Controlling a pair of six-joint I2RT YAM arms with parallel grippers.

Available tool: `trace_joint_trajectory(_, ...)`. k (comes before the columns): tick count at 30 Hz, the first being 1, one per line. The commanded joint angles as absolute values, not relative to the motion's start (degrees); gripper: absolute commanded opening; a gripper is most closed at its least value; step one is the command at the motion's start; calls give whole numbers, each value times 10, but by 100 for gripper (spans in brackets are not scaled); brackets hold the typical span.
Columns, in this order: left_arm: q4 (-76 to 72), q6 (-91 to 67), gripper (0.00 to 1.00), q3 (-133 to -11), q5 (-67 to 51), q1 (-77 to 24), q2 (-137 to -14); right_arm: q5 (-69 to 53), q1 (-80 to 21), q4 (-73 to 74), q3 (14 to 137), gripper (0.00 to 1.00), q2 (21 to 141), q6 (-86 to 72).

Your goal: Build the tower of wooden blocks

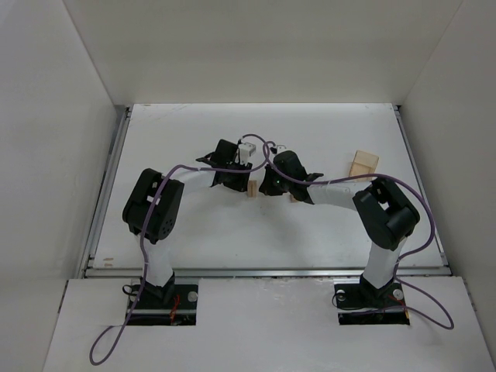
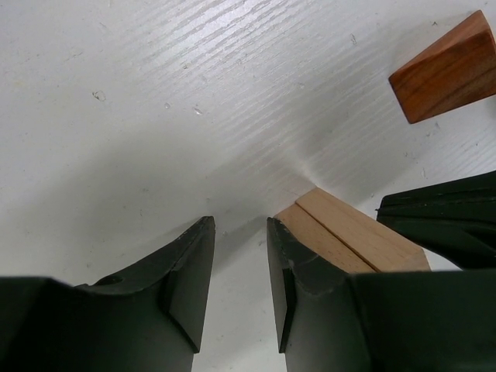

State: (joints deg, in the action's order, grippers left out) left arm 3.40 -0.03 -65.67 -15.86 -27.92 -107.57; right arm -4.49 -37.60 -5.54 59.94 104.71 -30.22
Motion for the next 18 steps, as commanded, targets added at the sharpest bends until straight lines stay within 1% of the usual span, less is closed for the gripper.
trace_joint_trajectory(1,51,10,31,-662,-163,-281,-1073,-41,-382,-66,599,0,1034,-297)
trace_joint_trajectory(3,56,11,31,-662,-163,-281,-1068,-47,-382,-71,599,0,1034,-297)
trace_joint_trajectory(4,56,11,29,-662,-163,-281,-1068,-47,-382,-71,599,0,1034,-297)
trace_joint_trajectory(5,56,11,24,-662,-163,-281,-1068,-47,-382,-71,599,0,1034,-297)
trace_joint_trajectory(9,62,11,13,-651,-163,-281,-1068,-47,-382,-71,605,0,1034,-297)
trace_joint_trajectory(10,62,11,7,-651,-163,-281,-1068,-47,-382,-71,605,0,1034,-297)
trace_joint_trajectory(11,62,16,5,-651,-163,-281,-1068,-47,-382,-71,610,0,1034,-297)
trace_joint_trajectory(12,62,16,3,-651,-163,-281,-1068,-47,-382,-71,610,0,1034,-297)
trace_joint_trajectory(18,56,16,3,-651,-196,-281,-1068,-59,-382,-76,615,0,1040,-297)
